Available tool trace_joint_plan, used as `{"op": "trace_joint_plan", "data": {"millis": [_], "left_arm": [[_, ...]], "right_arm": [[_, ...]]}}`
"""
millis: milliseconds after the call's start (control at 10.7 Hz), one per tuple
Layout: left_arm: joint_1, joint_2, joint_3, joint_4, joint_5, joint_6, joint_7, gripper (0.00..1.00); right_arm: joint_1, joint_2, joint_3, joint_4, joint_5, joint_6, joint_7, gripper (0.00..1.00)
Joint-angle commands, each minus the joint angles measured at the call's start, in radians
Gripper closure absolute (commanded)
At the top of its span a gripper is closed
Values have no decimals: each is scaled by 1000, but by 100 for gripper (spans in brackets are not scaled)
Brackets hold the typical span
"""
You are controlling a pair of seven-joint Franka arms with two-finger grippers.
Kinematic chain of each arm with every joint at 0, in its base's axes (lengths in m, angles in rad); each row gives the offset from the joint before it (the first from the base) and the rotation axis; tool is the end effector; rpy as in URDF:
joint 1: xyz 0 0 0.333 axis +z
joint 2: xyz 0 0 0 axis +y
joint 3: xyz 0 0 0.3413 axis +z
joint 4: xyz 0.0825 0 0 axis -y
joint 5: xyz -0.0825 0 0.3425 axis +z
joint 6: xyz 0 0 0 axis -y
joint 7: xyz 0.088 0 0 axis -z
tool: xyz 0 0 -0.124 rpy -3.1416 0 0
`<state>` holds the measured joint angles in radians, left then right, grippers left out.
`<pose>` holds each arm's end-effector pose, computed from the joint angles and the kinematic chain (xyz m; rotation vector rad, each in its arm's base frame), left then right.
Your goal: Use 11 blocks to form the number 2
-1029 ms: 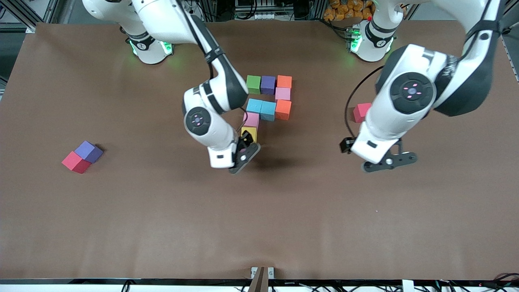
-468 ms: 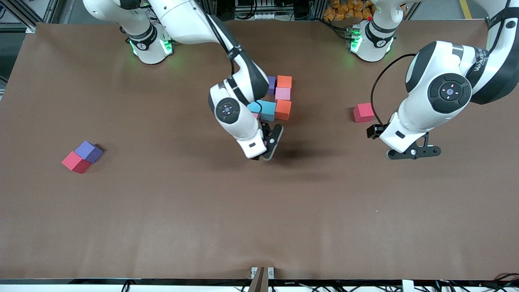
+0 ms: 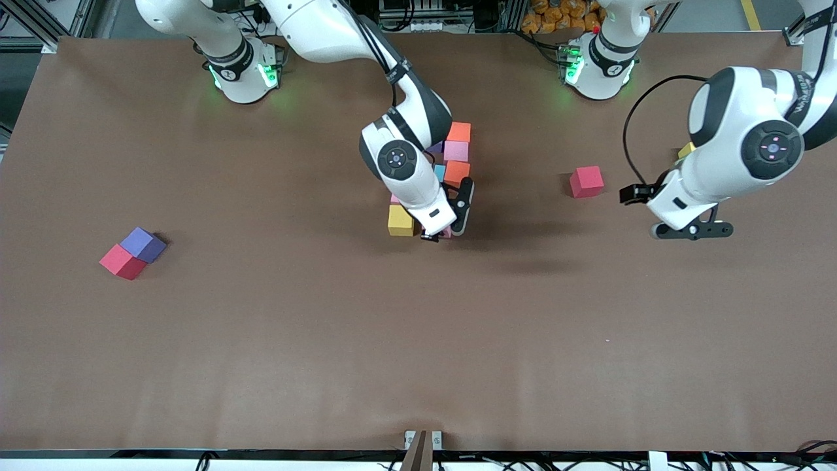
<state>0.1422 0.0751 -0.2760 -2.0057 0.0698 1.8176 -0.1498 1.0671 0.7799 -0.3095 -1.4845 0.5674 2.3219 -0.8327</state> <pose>0.4964 -0.0575 0.4308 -3.0367 0.0180 0.3834 0.4741 0.5348 0.2625 -2.3094 -1.7872 -0.1710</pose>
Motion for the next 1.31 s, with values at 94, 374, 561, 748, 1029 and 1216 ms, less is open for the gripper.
{"op": "trace_joint_plan", "data": {"millis": [94,374,561,748,1029,1216], "left_arm": [[11,-72,4,-175,-47,80,67,0],[7,-86,-3,-287,-80,201,67,0],[2,-77,-8,-359,-91,287,67,0],[-1,-52,-25,-402,-122,345,67,0],[-27,-29,-25,-484,-176,455,67,0],[-39,8,-25,-502,-176,483,58,0]], "right_arm": [[37,-16,-11,-109,-1,103,-23,79],[59,-36,-11,-189,-1,172,-25,79],[65,-44,-11,-203,-3,169,-28,79],[70,-45,-13,-203,-3,165,-26,79],[71,-56,-16,-204,-7,125,-16,79],[71,-56,-19,-204,-8,114,-13,79]]}}
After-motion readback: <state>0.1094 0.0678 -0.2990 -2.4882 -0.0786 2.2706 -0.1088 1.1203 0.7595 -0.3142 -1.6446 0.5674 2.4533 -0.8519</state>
